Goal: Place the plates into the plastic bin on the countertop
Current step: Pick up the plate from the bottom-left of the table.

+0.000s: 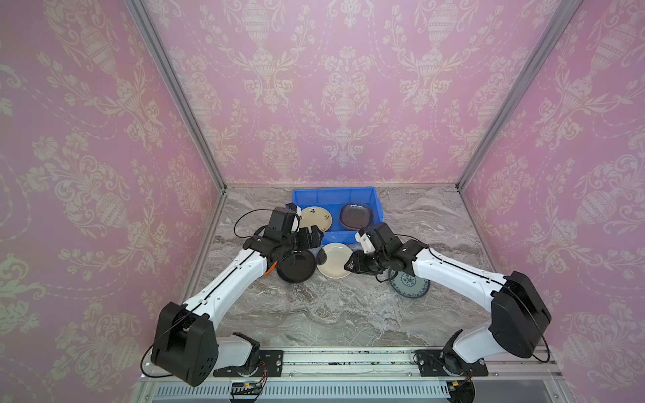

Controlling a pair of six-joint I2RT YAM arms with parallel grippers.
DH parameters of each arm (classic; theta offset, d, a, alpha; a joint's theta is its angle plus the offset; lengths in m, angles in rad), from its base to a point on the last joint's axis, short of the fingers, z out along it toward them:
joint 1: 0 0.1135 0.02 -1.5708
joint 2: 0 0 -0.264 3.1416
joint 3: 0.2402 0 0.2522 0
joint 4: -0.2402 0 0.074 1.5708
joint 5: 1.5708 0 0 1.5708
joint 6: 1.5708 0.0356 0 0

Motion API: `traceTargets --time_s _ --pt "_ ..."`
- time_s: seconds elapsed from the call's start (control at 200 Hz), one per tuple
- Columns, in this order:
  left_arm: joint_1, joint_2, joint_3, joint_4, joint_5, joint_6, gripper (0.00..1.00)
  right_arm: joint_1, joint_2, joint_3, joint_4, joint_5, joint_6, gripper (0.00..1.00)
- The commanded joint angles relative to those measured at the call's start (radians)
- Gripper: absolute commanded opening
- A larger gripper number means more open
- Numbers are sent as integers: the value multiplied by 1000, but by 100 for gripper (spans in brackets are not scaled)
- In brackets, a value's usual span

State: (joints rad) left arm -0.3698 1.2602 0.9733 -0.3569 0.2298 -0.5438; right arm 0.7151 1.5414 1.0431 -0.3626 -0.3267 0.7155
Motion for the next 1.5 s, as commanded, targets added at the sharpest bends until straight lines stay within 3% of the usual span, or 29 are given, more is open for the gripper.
traceTargets --time_s 0.0,0.38,0.55,0.661,1.026,1.496 --pt "19 -123 -48 -52 2 -41 99 67 64 40 43 -16 38 44" --pt "268 -411 -220 -66 209 -116 99 229 341 269 94 -106 86 41" --pt "426 -444 -336 53 397 -238 99 282 473 384 97 -185 126 43" --pt "479 -464 -359 72 414 -244 99 300 534 431 72 -220 134 43" --pt "500 -493 -370 44 412 -190 99 303 638 507 61 -288 157 37" --pt "503 -505 -376 13 400 -161 98 300 718 604 -16 -273 146 32"
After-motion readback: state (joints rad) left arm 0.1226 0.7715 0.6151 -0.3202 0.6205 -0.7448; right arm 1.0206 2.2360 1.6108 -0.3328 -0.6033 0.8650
